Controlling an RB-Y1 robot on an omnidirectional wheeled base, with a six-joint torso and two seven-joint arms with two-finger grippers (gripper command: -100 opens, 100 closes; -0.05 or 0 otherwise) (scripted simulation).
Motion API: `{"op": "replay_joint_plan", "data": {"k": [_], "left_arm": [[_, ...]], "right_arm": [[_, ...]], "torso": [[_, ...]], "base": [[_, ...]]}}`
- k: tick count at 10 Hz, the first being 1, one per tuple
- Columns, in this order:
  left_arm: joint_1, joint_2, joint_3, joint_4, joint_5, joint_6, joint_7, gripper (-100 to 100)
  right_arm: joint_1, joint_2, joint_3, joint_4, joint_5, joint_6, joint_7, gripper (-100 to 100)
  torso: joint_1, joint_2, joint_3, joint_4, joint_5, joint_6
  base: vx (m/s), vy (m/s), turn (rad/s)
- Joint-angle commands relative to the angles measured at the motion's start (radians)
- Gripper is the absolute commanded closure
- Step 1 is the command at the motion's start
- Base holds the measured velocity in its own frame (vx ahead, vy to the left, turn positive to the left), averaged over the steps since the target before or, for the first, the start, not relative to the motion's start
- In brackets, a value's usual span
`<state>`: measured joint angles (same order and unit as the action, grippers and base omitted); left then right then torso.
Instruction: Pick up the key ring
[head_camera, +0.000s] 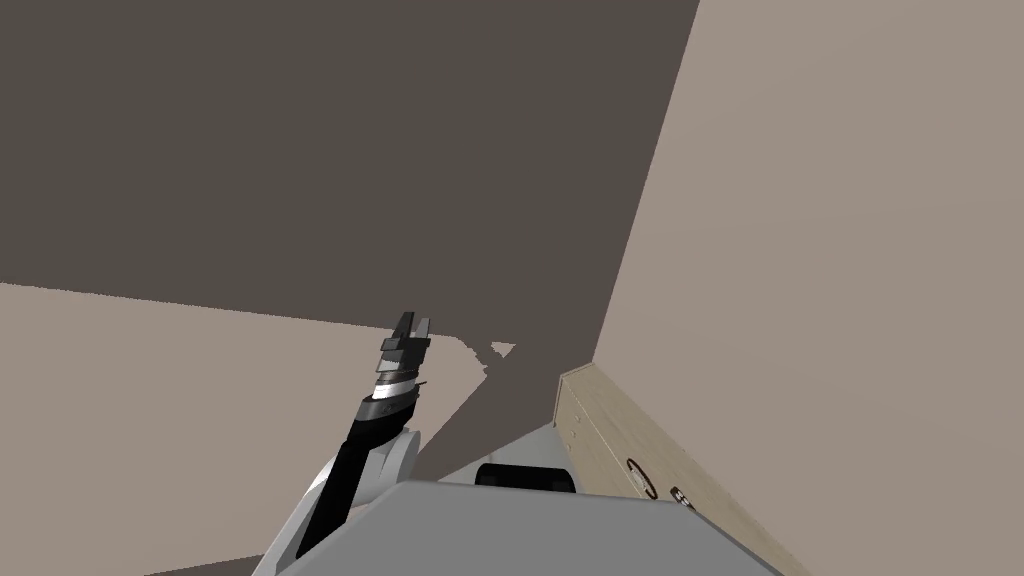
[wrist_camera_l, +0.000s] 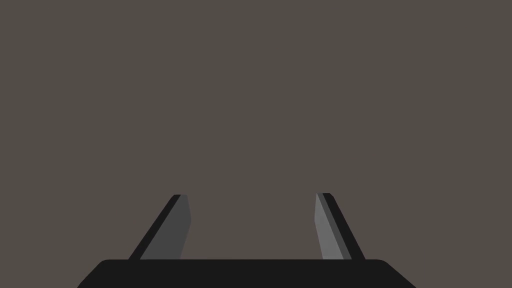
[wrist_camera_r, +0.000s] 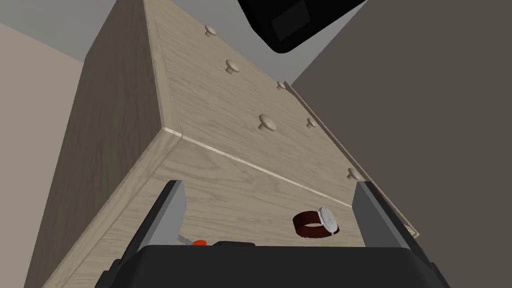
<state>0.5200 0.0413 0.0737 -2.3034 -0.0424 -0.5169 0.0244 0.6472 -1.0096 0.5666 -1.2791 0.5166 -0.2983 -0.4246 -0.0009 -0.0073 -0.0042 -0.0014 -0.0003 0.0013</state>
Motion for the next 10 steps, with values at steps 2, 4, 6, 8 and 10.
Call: {"op": "replay_joint_plan", "data": {"k": [2,4,6,8,10], "left_arm": [[0.0,0.0,0.0,0.0,0.0,0.0,0.0,0],[0.0,0.0,0.0,0.0,0.0,0.0,0.0,0],[0.0,0.0,0.0,0.0,0.0,0.0,0.0,0],[0.0,0.0,0.0,0.0,0.0,0.0,0.0,0],[0.0,0.0,0.0,0.0,0.0,0.0,0.0,0]], "right_arm": [[-0.017,-0.015,0.048,0.059,0.047,0.019,-0.007,-100],[-0.033,-0.024,0.081,0.093,0.076,0.033,-0.014,-100],[-0.048,-0.03,0.113,0.123,0.105,0.046,-0.021,-100],[-0.08,-0.036,0.174,0.175,0.158,0.071,-0.033,-100],[-0.111,-0.034,0.227,0.217,0.203,0.092,-0.042,-100]], "torso": [[0.001,0.001,0.0,0.0,0.0,0.001],[0.001,0.001,0.0,0.0,0.0,0.001],[0.001,0.001,0.0,0.0,0.0,0.001],[0.001,-0.001,-0.001,0.0,0.0,0.0],[-0.001,-0.003,-0.002,-0.001,0.0,0.001]], "base": [[0.038,-0.021,0.204],[0.039,-0.024,0.181],[0.037,-0.02,0.148],[0.07,-0.033,0.328],[0.072,-0.046,0.285]]}}
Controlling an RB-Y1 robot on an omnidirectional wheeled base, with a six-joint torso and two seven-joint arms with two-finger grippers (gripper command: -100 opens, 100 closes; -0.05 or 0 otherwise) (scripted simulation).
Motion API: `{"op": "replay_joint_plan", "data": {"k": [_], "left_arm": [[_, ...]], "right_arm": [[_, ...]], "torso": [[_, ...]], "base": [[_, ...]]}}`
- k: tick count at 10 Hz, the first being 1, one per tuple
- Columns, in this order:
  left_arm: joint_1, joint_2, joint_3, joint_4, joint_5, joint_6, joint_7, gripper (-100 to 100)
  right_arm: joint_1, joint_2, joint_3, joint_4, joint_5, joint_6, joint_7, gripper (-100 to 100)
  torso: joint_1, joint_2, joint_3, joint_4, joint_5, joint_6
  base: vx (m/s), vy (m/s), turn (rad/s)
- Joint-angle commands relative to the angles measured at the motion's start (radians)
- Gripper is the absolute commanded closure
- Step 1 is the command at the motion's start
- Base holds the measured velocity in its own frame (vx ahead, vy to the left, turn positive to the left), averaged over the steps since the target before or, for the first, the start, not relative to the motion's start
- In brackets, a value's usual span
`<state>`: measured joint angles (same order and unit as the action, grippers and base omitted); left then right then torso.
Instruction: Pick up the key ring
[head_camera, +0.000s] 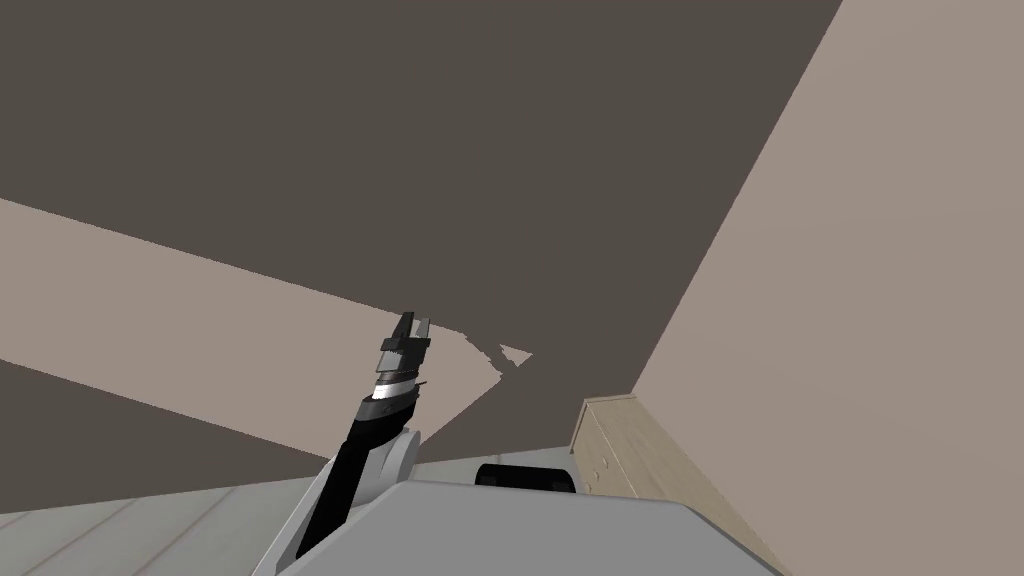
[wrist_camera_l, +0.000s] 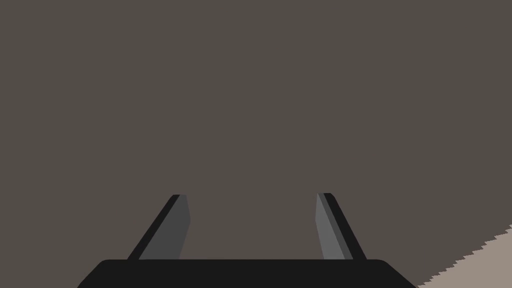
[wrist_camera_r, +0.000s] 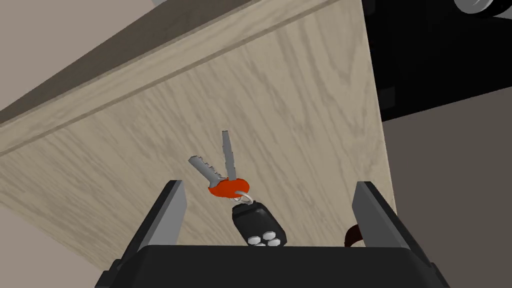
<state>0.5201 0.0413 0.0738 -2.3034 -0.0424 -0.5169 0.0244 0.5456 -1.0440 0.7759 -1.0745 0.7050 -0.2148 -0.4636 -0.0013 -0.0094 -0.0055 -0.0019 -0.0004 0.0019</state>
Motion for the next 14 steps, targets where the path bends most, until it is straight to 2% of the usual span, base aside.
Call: {"op": "replay_joint_plan", "data": {"k": [1,4,5,6,7,8,9,10,11,12,13,14], "left_arm": [[0.0,0.0,0.0,0.0,0.0,0.0,0.0,0],[0.0,0.0,0.0,0.0,0.0,0.0,0.0,0],[0.0,0.0,0.0,0.0,0.0,0.0,0.0,0],[0.0,0.0,0.0,0.0,0.0,0.0,0.0,0],[0.0,0.0,0.0,0.0,0.0,0.0,0.0,0],[0.0,0.0,0.0,0.0,0.0,0.0,0.0,0],[0.0,0.0,0.0,0.0,0.0,0.0,0.0,0],[0.0,0.0,0.0,0.0,0.0,0.0,0.0,0],[0.0,0.0,0.0,0.0,0.0,0.0,0.0,0],[0.0,0.0,0.0,0.0,0.0,0.0,0.0,0],[0.0,0.0,0.0,0.0,0.0,0.0,0.0,0],[0.0,0.0,0.0,0.0,0.0,0.0,0.0,0]], "right_arm": [[-0.023,0.004,0.04,0.029,0.034,0.017,-0.006,-100],[-0.061,0.022,0.097,0.069,0.081,0.038,-0.015,-100],[-0.052,0.022,0.079,0.067,0.071,0.028,-0.008,-100],[-0.053,0.023,0.081,0.069,0.073,0.029,-0.008,0],[-0.066,0.042,0.087,0.115,0.024,0.009,0.031,-100],[-0.079,0.061,0.093,0.14,-0.004,-0.011,0.057,-100],[-0.079,0.061,0.093,0.161,-0.024,-0.011,0.069,-100],[-0.092,0.079,0.099,0.2,-0.059,-0.031,0.107,-100],[-0.092,0.079,0.099,0.206,-0.073,-0.031,0.107,-100],[-0.105,0.098,0.105,0.25,-0.111,-0.051,0.146,-100],[-0.105,0.098,0.105,0.252,-0.121,-0.051,0.146,-100],[-0.118,0.117,0.111,0.297,-0.16,-0.071,0.184,-100]], "torso": [[0.0,0.0,0.0,0.0,0.0,0.0],[0.002,0.001,0.001,0.0,0.0,0.001],[0.002,0.001,0.001,0.0,0.0,0.001],[0.003,0.003,0.001,0.0,0.001,0.001],[0.004,0.004,0.002,0.001,0.001,0.001],[0.004,0.005,0.003,0.001,0.001,0.001],[0.005,0.007,0.004,0.001,0.001,0.001],[0.005,0.008,0.004,0.002,0.001,0.002],[0.005,0.008,0.004,0.002,0.001,0.002],[0.005,0.007,0.004,0.001,0.001,0.002],[0.005,0.007,0.004,0.002,0.001,0.001],[0.005,0.007,0.004,0.001,0.001,0.002]], "base": [[0.063,-0.038,0.157],[0.054,-0.029,0.155],[0.023,-0.014,0.037],[0.0,0.0,0.0],[-0.015,0.005,0.108],[-0.049,0.009,0.173],[-0.047,0.015,0.05],[-0.039,0.02,0.118],[-0.028,0.015,0.004],[-0.036,0.016,0.105],[-0.029,0.009,0.063],[-0.035,0.011,0.112]]}}
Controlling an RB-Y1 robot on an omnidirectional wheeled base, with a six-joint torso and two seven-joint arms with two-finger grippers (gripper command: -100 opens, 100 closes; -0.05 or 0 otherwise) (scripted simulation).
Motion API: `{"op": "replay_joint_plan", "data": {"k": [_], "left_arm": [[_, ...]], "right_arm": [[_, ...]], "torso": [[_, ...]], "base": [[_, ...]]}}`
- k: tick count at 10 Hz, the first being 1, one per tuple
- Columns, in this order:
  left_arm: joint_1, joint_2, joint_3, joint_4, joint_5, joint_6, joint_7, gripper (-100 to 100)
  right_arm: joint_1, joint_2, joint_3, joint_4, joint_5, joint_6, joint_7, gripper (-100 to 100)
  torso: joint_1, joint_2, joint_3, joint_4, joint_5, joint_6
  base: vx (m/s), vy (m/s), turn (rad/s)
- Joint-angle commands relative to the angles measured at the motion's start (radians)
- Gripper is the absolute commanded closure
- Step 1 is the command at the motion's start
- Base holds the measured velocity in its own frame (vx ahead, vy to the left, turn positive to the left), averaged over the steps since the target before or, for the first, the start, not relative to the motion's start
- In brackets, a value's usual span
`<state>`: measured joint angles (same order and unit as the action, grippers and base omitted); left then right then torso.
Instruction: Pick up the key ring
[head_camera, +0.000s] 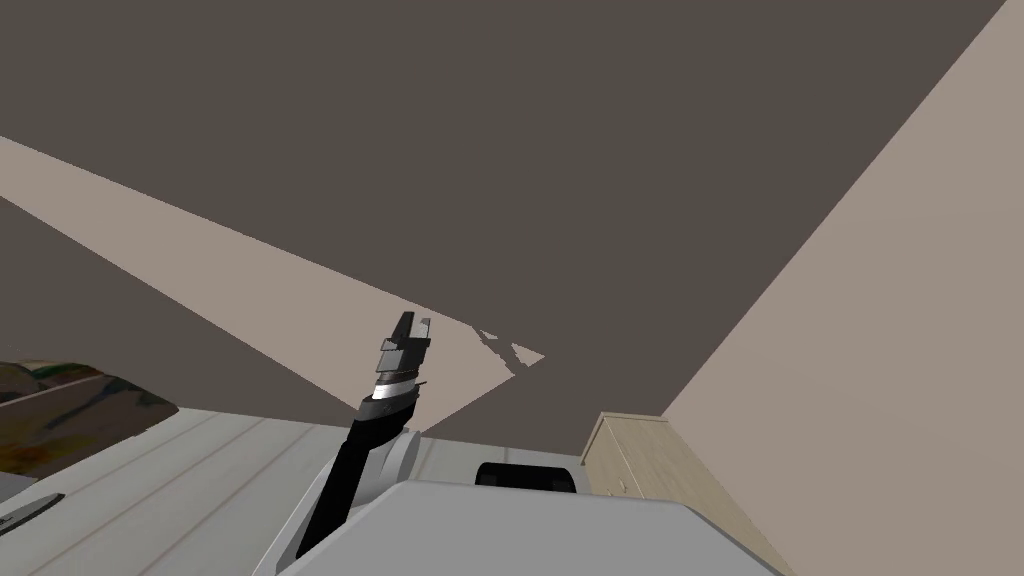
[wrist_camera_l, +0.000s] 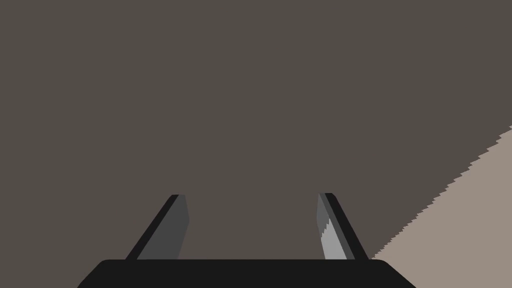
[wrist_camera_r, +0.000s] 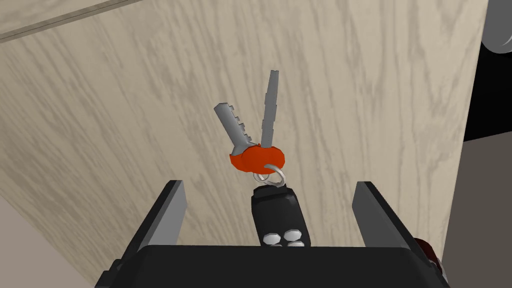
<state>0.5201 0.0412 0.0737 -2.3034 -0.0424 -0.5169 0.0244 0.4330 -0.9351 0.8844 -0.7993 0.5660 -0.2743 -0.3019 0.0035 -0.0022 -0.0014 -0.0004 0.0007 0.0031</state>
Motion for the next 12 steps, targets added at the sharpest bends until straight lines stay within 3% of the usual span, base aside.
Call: {"op": "replay_joint_plan", "data": {"k": [1,2,5,6,9,10,12], "left_arm": [[0.0,0.0,0.0,0.0,0.0,0.0,0.0,0],[0.0,0.0,0.0,0.0,0.0,0.0,0.0,0],[0.0,0.0,0.0,0.0,0.0,0.0,0.0,0],[0.0,0.0,0.0,0.0,0.0,0.0,0.0,0],[0.0,0.0,0.0,0.0,0.0,0.0,0.0,0],[0.0,0.0,0.0,0.0,0.0,0.0,0.0,0],[0.0,0.0,0.0,0.0,0.0,0.0,0.0,0]], "right_arm": [[-0.005,0.008,0.002,0.023,-0.031,-0.012,0.022,-100],[-0.018,0.027,0.008,0.067,-0.07,-0.032,0.061,-100],[-0.031,0.046,0.014,0.115,-0.128,-0.052,0.099,-100],[-0.044,0.065,0.02,0.16,-0.167,-0.072,0.138,-100],[-0.057,0.084,0.027,0.206,-0.225,-0.092,0.176,-100],[-0.07,0.103,0.033,0.251,-0.264,-0.112,0.214,-100],[-0.067,0.1,0.032,0.244,-0.263,-0.108,0.208,-100]], "torso": [[0.0,0.0,0.0,0.0,0.0,0.0],[0.0,0.0,0.0,0.0,0.0,0.001],[0.0,0.0,0.0,0.0,0.0,0.0],[0.0,0.0,0.0,0.0,0.0,0.001],[-0.001,0.0,0.0,0.001,-0.002,0.0],[-0.003,0.0,0.0,0.001,-0.002,0.0],[-0.004,-0.001,0.0,0.001,-0.003,-0.001]], "base": [[-0.025,0.008,0.045],[-0.026,0.015,0.106],[-0.028,0.014,0.067],[-0.038,0.017,0.096],[-0.03,0.015,0.067],[-0.032,0.012,0.106],[-0.017,0.007,0.025]]}}
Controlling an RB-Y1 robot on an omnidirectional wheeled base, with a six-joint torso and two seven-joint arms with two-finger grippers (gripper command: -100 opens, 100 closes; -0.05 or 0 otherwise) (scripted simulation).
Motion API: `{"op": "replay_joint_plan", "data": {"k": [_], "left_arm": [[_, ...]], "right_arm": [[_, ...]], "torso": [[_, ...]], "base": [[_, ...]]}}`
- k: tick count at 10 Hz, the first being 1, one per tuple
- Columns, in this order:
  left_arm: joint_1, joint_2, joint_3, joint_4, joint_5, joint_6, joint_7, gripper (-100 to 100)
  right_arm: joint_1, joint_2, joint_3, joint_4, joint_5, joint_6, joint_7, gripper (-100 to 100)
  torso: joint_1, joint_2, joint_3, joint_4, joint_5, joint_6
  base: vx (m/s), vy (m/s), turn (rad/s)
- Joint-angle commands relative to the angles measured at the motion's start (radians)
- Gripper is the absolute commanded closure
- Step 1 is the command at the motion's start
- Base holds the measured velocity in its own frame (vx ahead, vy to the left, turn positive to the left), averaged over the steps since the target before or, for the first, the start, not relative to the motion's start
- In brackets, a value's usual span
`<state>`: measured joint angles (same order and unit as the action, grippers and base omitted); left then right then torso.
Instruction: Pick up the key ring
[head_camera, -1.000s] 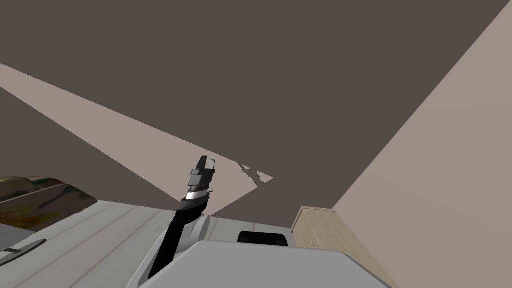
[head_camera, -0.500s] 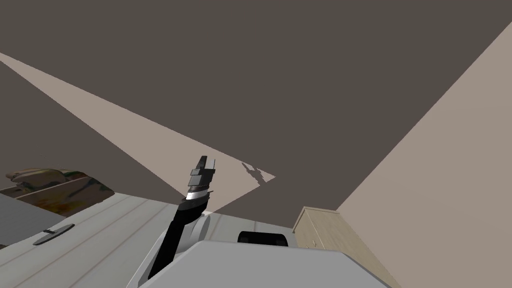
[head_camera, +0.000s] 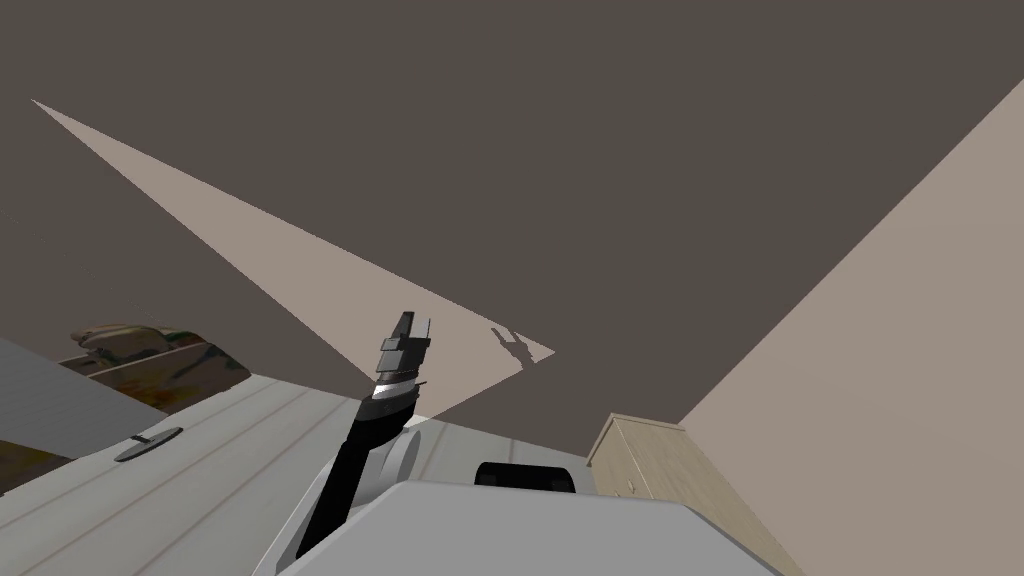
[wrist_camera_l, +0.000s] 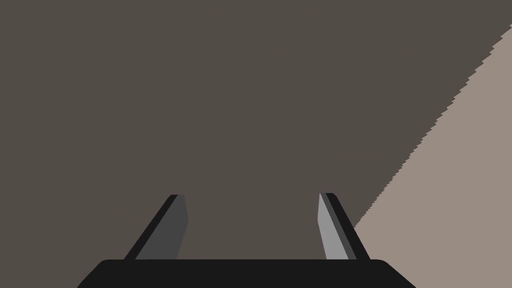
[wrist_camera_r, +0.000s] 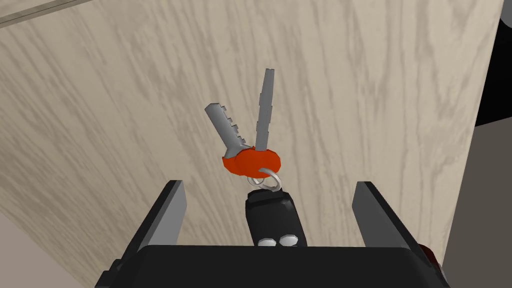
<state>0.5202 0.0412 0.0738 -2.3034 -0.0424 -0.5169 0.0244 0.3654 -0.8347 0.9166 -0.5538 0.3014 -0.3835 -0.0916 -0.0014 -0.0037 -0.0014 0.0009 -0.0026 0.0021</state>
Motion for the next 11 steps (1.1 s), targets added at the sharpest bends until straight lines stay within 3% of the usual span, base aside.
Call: {"op": "replay_joint_plan", "data": {"k": [1,5,6,7,10,11], "left_arm": [[0.0,0.0,0.0,0.0,0.0,0.0,0.0,0],[0.0,0.0,0.0,0.0,0.0,0.0,0.0,0],[0.0,0.0,0.0,0.0,0.0,0.0,0.0,0],[0.0,0.0,0.0,0.0,0.0,0.0,0.0,0],[0.0,0.0,0.0,0.0,0.0,0.0,0.0,0],[0.0,0.0,0.0,0.0,0.0,0.0,0.0,0]], "right_arm": [[0.0,0.0,0.0,0.0,0.0,0.0,0.0,100],[0.0,0.0,0.0,0.0,0.001,0.0,0.001,100],[0.0,0.0,0.0,0.0,0.001,0.0,0.0,0],[0.011,-0.016,-0.006,-0.039,0.04,0.017,-0.034,100],[0.036,-0.054,-0.018,-0.128,0.125,0.057,-0.111,100],[0.036,-0.054,-0.018,-0.131,0.137,0.057,-0.111,100]], "torso": [[0.0,0.0,0.0,0.0,0.0,0.0],[-0.001,-0.001,-0.001,0.0,0.0,0.0],[-0.001,-0.001,-0.001,0.0,0.0,0.0],[-0.001,-0.001,-0.001,0.0,0.0,0.0],[-0.002,-0.004,-0.002,-0.001,-0.001,0.0],[-0.002,-0.004,-0.002,-0.001,-0.001,0.001]], "base": [[0.0,0.0,0.0],[0.0,0.0,0.0],[0.0,0.0,0.0],[0.025,-0.013,-0.121],[0.044,-0.02,-0.106],[0.03,-0.017,-0.049]]}}
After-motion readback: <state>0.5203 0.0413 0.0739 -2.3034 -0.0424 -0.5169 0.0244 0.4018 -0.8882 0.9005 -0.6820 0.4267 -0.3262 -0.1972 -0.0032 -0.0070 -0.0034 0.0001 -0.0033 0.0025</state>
